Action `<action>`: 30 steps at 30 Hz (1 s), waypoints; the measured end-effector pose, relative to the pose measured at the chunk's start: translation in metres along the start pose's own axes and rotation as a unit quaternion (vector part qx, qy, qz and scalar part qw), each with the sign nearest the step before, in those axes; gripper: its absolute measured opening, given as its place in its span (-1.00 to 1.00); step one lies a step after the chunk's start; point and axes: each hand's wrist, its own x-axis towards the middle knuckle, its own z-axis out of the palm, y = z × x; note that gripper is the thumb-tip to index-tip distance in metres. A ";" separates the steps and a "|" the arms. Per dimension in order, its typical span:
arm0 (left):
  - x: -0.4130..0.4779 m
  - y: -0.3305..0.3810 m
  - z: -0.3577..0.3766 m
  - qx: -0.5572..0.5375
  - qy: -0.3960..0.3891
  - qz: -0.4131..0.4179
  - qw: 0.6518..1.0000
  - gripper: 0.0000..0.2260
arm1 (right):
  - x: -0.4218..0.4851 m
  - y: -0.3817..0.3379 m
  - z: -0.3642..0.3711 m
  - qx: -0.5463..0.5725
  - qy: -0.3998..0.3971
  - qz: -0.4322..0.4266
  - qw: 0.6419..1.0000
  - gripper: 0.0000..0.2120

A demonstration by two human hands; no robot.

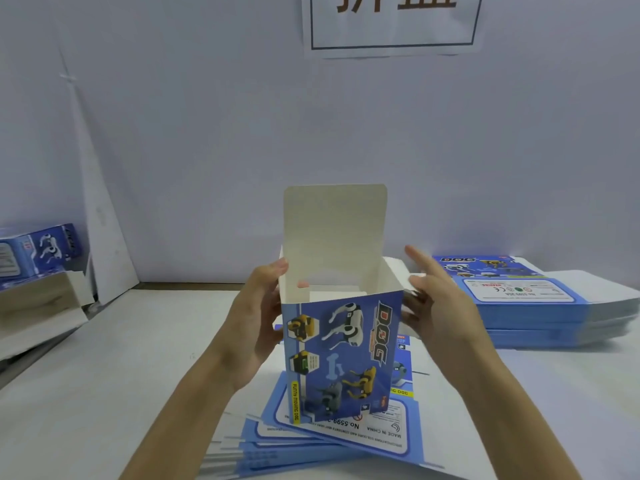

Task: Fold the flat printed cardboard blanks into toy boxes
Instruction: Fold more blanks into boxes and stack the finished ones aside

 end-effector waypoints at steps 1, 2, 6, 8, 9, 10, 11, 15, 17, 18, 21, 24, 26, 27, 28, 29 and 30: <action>-0.001 0.001 0.001 -0.002 0.003 -0.001 1.000 -0.50 | -0.001 0.001 0.000 -0.021 -0.025 0.026 0.999 -0.59; -0.001 0.001 0.001 -0.004 0.006 -0.001 1.000 -0.51 | -0.001 0.002 -0.001 -0.059 -0.050 0.049 0.996 -0.61; 0.000 0.000 0.001 -0.010 0.010 0.005 1.000 -0.47 | -0.003 -0.004 0.002 -0.171 -0.079 0.102 0.977 -0.66; 0.000 -0.001 0.003 -0.016 0.008 0.008 1.000 -0.45 | -0.004 -0.006 0.003 -0.178 -0.075 0.102 0.976 -0.64; 0.000 -0.001 0.005 -0.020 0.007 0.011 1.000 -0.46 | -0.003 -0.006 0.002 -0.192 -0.058 0.077 0.977 -0.63; 0.000 -0.001 0.007 -0.022 0.007 0.012 1.000 -0.47 | -0.002 -0.006 0.001 -0.208 -0.023 0.032 0.977 -0.62; -0.001 -0.001 0.008 -0.024 0.008 0.012 1.000 -0.48 | -0.003 -0.007 0.000 -0.226 0.023 -0.032 0.973 -0.62; 0.001 0.000 0.003 -0.038 0.012 0.018 0.999 -0.47 | -0.015 -0.014 0.003 -0.360 0.073 -0.301 0.880 -0.68; 0.002 0.000 0.000 -0.046 0.001 0.017 0.999 -0.49 | -0.017 -0.013 0.006 -0.455 0.005 -0.292 0.841 -0.69; 0.001 0.000 -0.002 -0.048 -0.010 0.011 0.999 -0.50 | -0.017 -0.015 0.006 -0.485 -0.020 -0.268 0.832 -0.64; 0.003 0.002 -0.016 -0.068 -0.031 -0.013 0.997 -0.58 | -0.018 -0.023 -0.001 -0.484 -0.053 -0.248 0.838 -0.43; 0.004 -0.002 -0.030 -0.110 -0.067 -0.030 0.991 -0.55 | -0.020 -0.027 -0.003 -0.463 -0.069 -0.235 0.852 -0.47; 0.007 -0.013 -0.036 -0.152 -0.091 -0.058 0.982 -0.41 | -0.020 -0.028 -0.004 -0.467 -0.079 -0.218 0.853 -0.53; 0.009 -0.019 -0.036 -0.164 -0.098 -0.080 0.978 -0.35 | -0.020 -0.028 -0.004 -0.469 -0.084 -0.206 0.855 -0.58; 0.010 -0.025 -0.036 -0.163 -0.104 -0.106 0.975 -0.29 | -0.020 -0.029 -0.005 -0.468 -0.089 -0.192 0.858 -0.62; 0.010 -0.031 -0.035 -0.154 -0.116 -0.130 0.973 -0.25 | -0.020 -0.030 -0.005 -0.466 -0.094 -0.184 0.860 -0.65; 0.010 -0.035 -0.033 -0.142 -0.129 -0.148 0.970 -0.24 | -0.020 -0.030 -0.006 -0.465 -0.097 -0.181 0.861 -0.65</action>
